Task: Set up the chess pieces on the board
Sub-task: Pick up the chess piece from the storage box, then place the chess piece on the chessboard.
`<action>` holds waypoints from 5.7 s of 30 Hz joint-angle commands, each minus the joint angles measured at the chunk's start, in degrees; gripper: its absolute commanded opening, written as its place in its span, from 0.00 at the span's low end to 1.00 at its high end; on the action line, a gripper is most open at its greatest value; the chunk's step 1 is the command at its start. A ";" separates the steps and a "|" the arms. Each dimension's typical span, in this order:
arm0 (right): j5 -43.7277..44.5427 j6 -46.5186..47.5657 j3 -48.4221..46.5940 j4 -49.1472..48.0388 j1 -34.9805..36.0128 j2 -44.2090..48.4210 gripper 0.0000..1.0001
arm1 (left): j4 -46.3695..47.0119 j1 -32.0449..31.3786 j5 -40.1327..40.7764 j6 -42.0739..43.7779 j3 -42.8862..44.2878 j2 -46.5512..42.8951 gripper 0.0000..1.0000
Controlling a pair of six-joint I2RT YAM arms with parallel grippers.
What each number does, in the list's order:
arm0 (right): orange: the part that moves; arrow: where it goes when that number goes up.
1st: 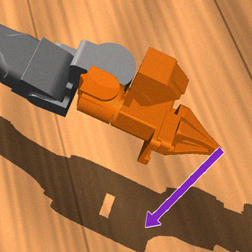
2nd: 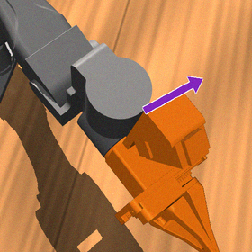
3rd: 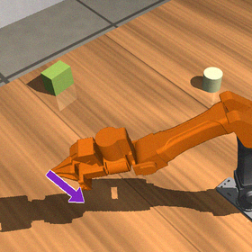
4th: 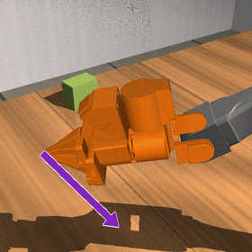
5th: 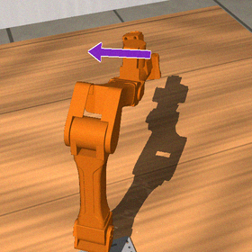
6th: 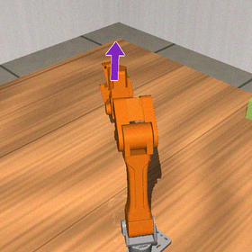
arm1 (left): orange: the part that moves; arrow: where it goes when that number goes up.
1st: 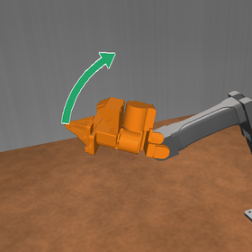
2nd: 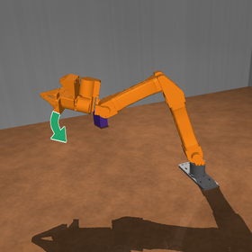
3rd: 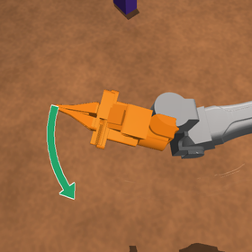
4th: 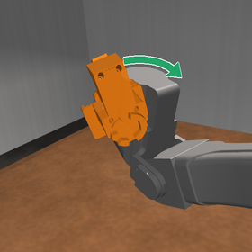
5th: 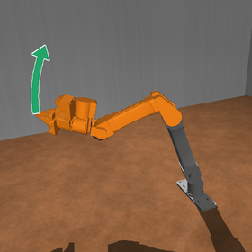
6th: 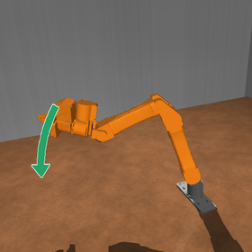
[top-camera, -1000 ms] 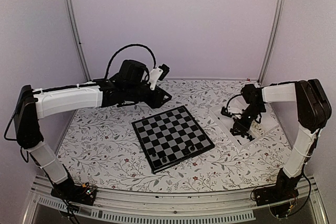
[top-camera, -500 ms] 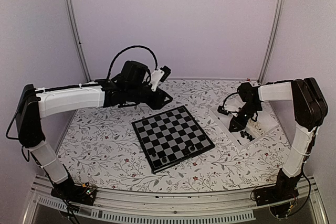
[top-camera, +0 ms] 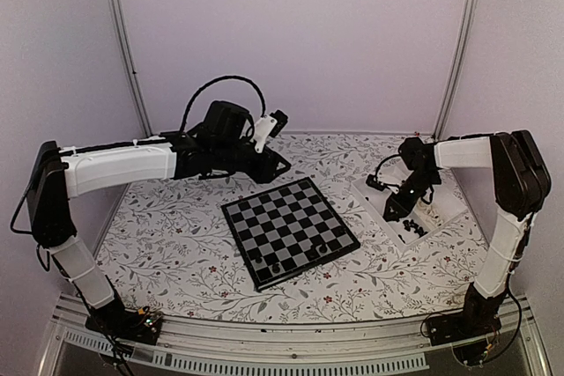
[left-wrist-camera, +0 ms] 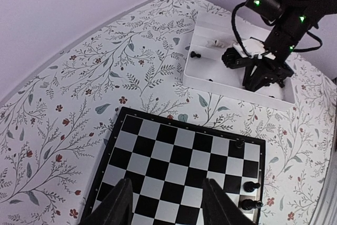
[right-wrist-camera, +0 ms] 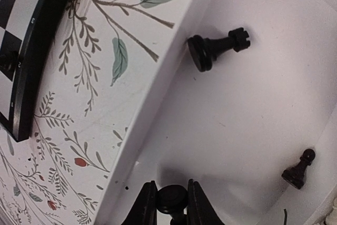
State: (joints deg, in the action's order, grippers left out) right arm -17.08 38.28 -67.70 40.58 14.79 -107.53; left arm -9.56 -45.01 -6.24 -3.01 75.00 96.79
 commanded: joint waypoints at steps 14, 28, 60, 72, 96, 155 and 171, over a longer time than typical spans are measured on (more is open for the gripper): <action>-47.26 -33.54 -13.36 -22.06 -2.44 13.32 0.09 | 43.71 -11.87 15.49 2.02 -10.51 -2.03 0.42; -56.93 -66.07 -5.63 -53.73 1.43 17.09 0.09 | 61.66 -18.57 27.24 11.04 7.53 20.99 0.49; -60.46 -58.55 -8.68 -41.20 -1.73 17.54 0.49 | 48.26 -13.95 15.87 2.05 8.37 18.05 0.07; -24.39 18.54 -19.67 11.69 2.02 21.43 0.58 | -1.25 -7.84 -10.61 4.50 7.55 3.86 0.05; 12.32 25.39 -22.21 15.87 36.33 14.94 0.54 | -25.49 -3.94 -41.06 3.17 16.49 11.79 0.05; -52.58 -0.54 -10.78 0.17 14.31 12.92 0.06 | 33.20 -10.45 -3.31 4.88 -16.84 -10.10 0.45; -51.64 -1.53 -10.61 -0.46 14.31 12.19 0.07 | 38.94 -10.60 -14.08 1.33 -13.55 -5.04 0.45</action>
State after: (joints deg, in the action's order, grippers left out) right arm -67.68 37.21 -79.00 40.75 29.23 -94.28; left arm 25.58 -55.55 -17.34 -0.51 59.18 90.45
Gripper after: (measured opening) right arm 0.176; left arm 0.453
